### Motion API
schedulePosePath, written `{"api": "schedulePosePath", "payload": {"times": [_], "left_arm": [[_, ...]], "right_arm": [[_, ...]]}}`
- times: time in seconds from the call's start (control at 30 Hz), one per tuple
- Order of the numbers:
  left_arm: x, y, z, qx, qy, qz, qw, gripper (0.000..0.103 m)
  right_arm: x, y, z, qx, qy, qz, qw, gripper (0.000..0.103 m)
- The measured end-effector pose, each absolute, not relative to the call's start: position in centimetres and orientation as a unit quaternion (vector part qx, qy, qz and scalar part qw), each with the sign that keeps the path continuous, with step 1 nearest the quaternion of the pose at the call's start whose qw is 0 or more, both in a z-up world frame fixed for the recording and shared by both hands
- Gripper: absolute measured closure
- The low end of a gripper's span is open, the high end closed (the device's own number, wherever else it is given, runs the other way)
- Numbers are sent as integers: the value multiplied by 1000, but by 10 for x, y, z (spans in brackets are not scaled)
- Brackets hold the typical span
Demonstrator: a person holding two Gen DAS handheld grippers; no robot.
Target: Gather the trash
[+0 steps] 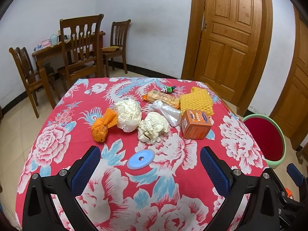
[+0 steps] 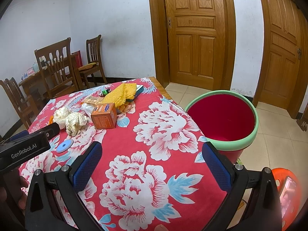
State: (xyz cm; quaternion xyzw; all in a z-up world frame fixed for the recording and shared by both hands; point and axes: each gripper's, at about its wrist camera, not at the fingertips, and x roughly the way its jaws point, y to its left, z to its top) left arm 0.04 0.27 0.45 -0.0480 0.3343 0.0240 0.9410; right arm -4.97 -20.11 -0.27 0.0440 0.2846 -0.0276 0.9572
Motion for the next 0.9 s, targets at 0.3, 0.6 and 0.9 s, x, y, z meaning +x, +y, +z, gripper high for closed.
{"api": "schedulePosePath", "payload": {"times": [0.3,0.6,0.9], "left_arm": [[1,3,5,-47,334,23,941,0],[0,3,4,-47,334,23,941,0],[0,5,5,-47,335,23,941,0]], "right_arm": [[-49,-200,-4,44,286,-27,957,1],[-50,-200,-4,44,286,-27,957,1],[-49,-199,-4,44,287,-27,957,1]]}}
